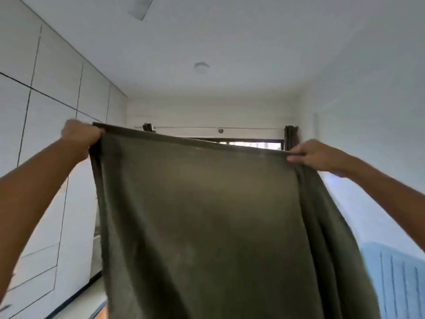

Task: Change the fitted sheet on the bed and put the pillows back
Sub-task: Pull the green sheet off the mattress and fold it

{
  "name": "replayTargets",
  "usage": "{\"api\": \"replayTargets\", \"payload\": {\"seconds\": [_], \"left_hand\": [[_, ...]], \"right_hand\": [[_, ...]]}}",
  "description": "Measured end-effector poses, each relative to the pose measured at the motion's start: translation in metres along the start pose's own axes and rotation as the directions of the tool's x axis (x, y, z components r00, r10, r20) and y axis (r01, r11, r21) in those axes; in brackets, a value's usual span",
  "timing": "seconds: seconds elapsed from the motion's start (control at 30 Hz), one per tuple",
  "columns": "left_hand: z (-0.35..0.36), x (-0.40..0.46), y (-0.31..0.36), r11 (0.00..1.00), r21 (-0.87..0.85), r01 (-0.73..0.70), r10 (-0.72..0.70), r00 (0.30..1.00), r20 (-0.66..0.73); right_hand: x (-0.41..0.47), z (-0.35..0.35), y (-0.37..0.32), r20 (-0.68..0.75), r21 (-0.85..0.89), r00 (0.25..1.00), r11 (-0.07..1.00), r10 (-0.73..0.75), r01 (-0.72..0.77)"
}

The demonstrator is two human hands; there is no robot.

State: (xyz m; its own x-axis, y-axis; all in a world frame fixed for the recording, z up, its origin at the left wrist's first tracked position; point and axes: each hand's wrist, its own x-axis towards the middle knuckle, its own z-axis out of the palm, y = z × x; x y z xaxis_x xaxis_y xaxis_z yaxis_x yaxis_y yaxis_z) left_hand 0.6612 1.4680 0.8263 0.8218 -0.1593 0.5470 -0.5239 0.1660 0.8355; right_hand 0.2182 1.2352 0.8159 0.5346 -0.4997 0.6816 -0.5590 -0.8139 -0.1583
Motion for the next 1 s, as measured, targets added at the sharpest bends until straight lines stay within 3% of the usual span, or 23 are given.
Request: {"api": "replayTargets", "payload": {"seconds": [0.07,0.17,0.2,0.27,0.33,0.43,0.53,0.67,0.83,0.93,1.0], "left_hand": [[0.006,-0.01,-0.002,0.996,0.074,-0.043,0.043,0.999,0.006],[0.009,-0.013,0.037,0.982,0.071,-0.174,0.18,0.978,-0.1],[0.005,-0.008,0.048,0.976,0.047,-0.213,0.217,0.968,-0.127],[-0.001,-0.002,0.05,0.974,0.013,-0.228,0.228,0.968,-0.108],[-0.003,-0.009,0.023,0.988,-0.044,-0.149,0.149,0.989,0.002],[0.008,-0.042,-0.044,0.997,-0.069,0.042,-0.031,0.988,0.148],[0.024,-0.083,-0.115,0.969,-0.014,0.248,-0.24,0.95,0.201],[0.045,-0.122,-0.187,0.914,0.142,0.38,-0.403,0.89,0.213],[0.047,-0.176,-0.22,0.887,0.397,0.236,-0.297,0.95,0.1],[0.056,-0.206,-0.219,0.891,0.451,0.056,-0.177,0.957,0.231],[0.074,-0.233,-0.208,0.934,0.345,-0.099,-0.062,0.902,0.426]], "right_hand": [[0.002,-0.005,0.006,-0.02,-0.033,0.999,0.999,-0.036,0.035],[0.025,-0.031,0.004,-0.249,0.262,0.968,0.961,-0.019,0.086],[0.028,-0.038,0.003,-0.266,0.376,0.964,0.92,-0.007,0.111],[0.021,-0.039,0.0,-0.147,0.58,0.989,0.807,-0.033,0.114],[-0.001,-0.019,0.011,0.034,0.643,0.999,0.766,-0.035,0.005],[-0.047,0.039,0.031,0.206,0.498,0.977,0.866,-0.061,-0.051],[-0.09,0.112,0.058,0.328,0.279,0.945,0.955,0.005,-0.101],[-0.134,0.192,0.079,0.299,0.196,0.949,0.967,0.097,-0.161],[-0.19,0.223,0.058,0.224,0.283,0.958,0.929,0.179,-0.24],[-0.208,0.224,0.045,0.231,0.306,0.961,0.926,0.152,-0.22],[-0.212,0.224,0.034,0.275,0.308,0.955,0.931,0.108,-0.194]]}}
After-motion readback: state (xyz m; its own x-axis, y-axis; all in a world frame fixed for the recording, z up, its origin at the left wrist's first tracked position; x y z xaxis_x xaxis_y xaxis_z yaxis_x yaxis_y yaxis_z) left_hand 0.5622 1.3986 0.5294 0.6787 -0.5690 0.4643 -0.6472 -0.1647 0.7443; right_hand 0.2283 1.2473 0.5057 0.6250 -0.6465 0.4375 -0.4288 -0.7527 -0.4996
